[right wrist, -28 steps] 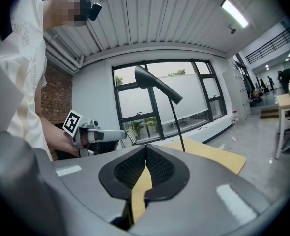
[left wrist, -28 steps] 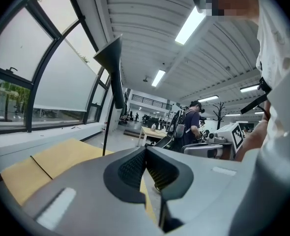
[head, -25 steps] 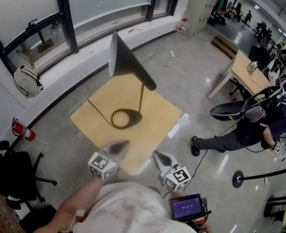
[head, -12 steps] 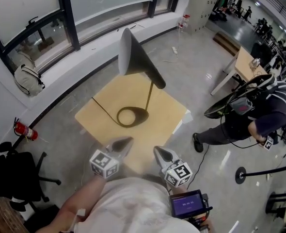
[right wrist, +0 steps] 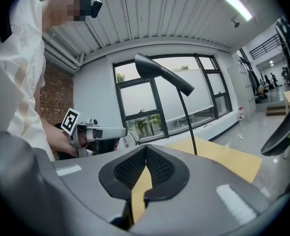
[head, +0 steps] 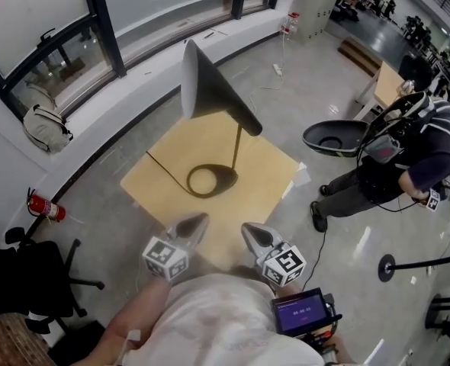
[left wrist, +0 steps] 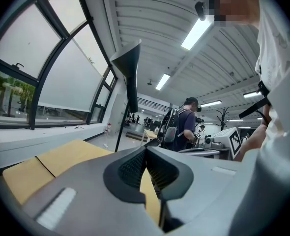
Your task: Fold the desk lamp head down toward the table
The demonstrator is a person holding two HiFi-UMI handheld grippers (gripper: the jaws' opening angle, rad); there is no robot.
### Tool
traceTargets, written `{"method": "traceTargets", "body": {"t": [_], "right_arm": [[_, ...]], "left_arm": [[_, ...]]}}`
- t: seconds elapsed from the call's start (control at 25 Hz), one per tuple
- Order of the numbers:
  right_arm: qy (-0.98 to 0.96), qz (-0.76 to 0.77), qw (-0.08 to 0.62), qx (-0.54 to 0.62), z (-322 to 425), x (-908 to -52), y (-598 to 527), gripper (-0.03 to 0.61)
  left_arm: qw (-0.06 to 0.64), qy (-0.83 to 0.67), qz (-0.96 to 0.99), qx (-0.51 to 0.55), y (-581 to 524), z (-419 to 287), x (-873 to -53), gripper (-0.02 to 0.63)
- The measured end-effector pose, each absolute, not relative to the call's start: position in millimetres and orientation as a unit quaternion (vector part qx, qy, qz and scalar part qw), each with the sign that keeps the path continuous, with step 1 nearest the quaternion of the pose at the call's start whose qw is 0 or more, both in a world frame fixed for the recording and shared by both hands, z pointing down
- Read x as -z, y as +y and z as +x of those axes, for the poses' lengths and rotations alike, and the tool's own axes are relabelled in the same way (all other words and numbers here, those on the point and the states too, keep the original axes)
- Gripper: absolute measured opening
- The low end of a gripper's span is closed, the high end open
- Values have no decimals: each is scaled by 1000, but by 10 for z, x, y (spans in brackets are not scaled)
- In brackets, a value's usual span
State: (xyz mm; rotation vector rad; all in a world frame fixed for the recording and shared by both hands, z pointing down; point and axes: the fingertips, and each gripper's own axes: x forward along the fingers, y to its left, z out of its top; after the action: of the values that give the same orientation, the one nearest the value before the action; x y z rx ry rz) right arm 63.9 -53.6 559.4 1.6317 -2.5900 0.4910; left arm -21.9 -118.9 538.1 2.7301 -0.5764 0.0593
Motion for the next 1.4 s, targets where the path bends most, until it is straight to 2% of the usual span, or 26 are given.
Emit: {"method": "traceTargets", "body": {"t": [0.44,1.4], "right_arm": [[-857,498,24,-128,1005,-5407,-977,12],[-909,417,13,16,1732,-4355,-2236,14]], "left_arm": [[142,-229,962,-33,-1523,110,-5118,2],[-43,-300,952,-35,-2077,572,-3606,2]]}}
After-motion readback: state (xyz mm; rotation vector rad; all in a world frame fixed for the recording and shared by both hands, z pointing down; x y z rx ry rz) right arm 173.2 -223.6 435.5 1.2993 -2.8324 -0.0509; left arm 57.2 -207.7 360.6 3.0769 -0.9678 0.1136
